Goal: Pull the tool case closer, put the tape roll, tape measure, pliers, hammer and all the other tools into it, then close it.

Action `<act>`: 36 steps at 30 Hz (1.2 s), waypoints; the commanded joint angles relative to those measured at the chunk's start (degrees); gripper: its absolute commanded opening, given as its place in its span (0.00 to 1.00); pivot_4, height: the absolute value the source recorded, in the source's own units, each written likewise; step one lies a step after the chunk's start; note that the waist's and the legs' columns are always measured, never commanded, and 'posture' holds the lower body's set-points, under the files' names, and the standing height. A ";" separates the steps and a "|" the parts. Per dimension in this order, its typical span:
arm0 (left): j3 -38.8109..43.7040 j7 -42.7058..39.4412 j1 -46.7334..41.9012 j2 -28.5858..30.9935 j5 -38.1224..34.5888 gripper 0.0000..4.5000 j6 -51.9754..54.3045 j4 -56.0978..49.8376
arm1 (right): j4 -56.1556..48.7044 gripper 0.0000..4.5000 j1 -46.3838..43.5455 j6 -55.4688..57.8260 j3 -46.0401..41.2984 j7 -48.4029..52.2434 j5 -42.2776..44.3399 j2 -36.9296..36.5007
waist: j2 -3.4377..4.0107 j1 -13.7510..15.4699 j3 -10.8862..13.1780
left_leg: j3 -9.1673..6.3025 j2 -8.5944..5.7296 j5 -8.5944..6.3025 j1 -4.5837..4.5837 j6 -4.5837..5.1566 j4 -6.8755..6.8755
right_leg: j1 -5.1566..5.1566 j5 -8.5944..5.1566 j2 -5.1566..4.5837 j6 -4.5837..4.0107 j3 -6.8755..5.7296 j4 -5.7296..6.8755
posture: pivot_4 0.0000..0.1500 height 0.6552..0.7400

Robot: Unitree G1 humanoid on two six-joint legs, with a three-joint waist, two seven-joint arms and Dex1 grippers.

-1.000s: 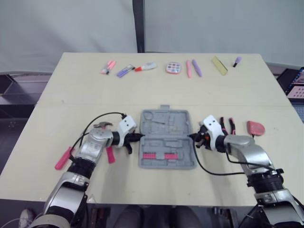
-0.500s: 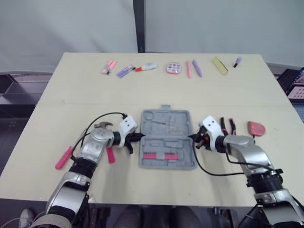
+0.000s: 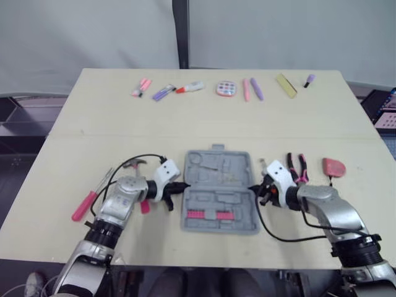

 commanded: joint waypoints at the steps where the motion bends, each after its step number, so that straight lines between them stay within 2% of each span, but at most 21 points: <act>1: -1.51 -1.69 2.00 -0.07 -1.70 0.02 2.62 -6.04 | -5.29 0.02 0.90 0.98 -0.65 1.51 2.58 -0.32 | 0.00 0.01 0.00 | 0.00 0.00 0.00 0.00 0.00 -0.04 | 0.01 0.00 0.00 0.00 0.02 0.00 | 1.00 0.69; 14: -1.42 -2.41 10.32 3.87 -3.82 0.02 10.43 -20.16 | -17.15 0.02 9.18 6.12 -1.09 0.81 5.86 -2.36 | 0.00 0.12 0.00 | 0.01 0.01 0.00 0.00 0.00 -0.21 | 0.04 0.00 0.02 0.00 0.11 -0.14 | 1.00 0.69; 36: -2.14 -2.69 16.98 7.32 -6.72 0.02 15.28 -28.94 | -25.62 0.02 17.05 10.30 -1.77 0.81 8.90 -4.99 | 0.00 0.22 0.00 | 0.05 0.04 0.00 0.01 0.00 -0.30 | 0.12 0.00 0.04 0.00 0.19 -0.38 | 1.00 0.69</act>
